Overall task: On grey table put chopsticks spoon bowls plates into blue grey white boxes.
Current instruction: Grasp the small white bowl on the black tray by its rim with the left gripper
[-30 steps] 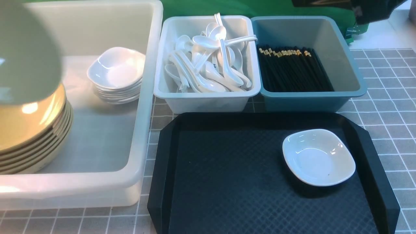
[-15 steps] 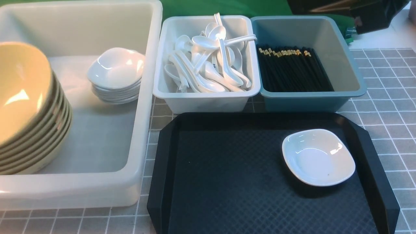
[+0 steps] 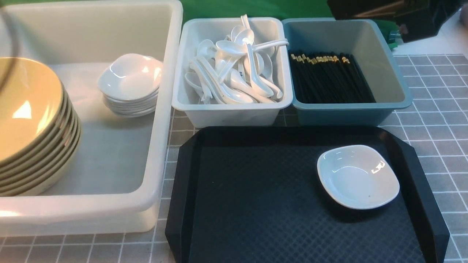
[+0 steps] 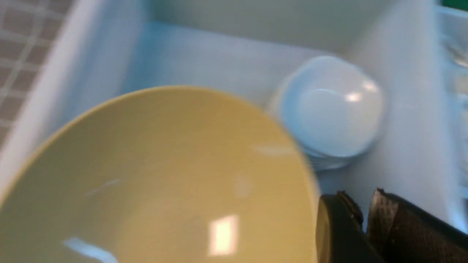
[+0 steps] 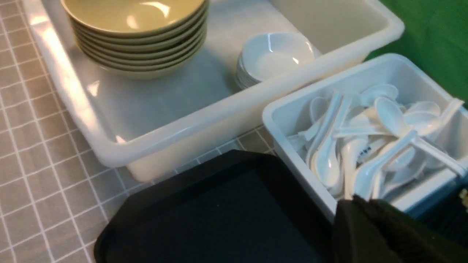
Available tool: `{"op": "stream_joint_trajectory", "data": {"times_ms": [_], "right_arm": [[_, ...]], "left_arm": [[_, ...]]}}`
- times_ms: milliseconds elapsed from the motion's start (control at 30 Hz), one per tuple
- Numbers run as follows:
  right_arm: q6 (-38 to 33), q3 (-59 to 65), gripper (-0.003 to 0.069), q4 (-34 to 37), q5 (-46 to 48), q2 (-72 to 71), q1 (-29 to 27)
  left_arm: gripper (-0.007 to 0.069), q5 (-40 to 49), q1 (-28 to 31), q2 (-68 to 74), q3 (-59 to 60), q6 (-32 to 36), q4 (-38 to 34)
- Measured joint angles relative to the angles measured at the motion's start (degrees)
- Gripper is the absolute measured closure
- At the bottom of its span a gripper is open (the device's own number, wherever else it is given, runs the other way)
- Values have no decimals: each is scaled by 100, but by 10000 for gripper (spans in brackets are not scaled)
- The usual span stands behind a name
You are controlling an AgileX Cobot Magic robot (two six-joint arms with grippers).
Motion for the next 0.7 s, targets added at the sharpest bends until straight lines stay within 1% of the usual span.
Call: {"op": "stream_joint_trajectory", "data": {"times_ms": [100,133,200,233,267,300,333,367,400,500,567,600,667,700], "right_arm": [[616,31,590,-591,87,0,0],[708,49,590,-685,100,-6,0],[1309,353,590,-1356,208,-101,0],[1417,390,590,-1410,214,-132,0],[1763,684,590,-1768,228,-263,0],[1989,919,590,-2007,270,-384,0],[2225,1209,590,-2262,326,-562,0],[2262,1255,590,-2302,354,-595,0],[2489,1601,590,-2549,452,-833,0],[2768,2072,590,-2901,695,-1373,0],[2810,2310,590,-2983,916,-1699,0],[2818,2330,590,-2989,932,-1728,0],[2884,2501,590,-2997,1118,-2037,0],[2887,2536,590,-3002,1172,-2139,0]], "left_arm": [[531,21,-1402,58,-28,-283,227],[531,15,-1591,87,-28,-355,285],[531,-146,-2714,379,-28,-765,759],[530,-191,-2804,446,-28,-839,804],[529,-329,-3502,711,-28,-1029,1075],[528,-522,-3979,972,-28,-1250,1302],[526,-674,-4334,1212,-38,-1411,1417],[526,-702,-4399,1261,-41,-1443,1433],[518,-875,-4801,1626,-102,-1632,1524],[474,-1062,-5397,2433,-461,-1835,1529],[419,-1116,-5714,3076,-904,-1851,1529],[405,-1124,-5738,3135,-948,-1851,1529],[314,-1157,-5989,3858,-1489,-1851,1529],[282,-1156,-6039,4066,-1714,-1851,1533]]}}
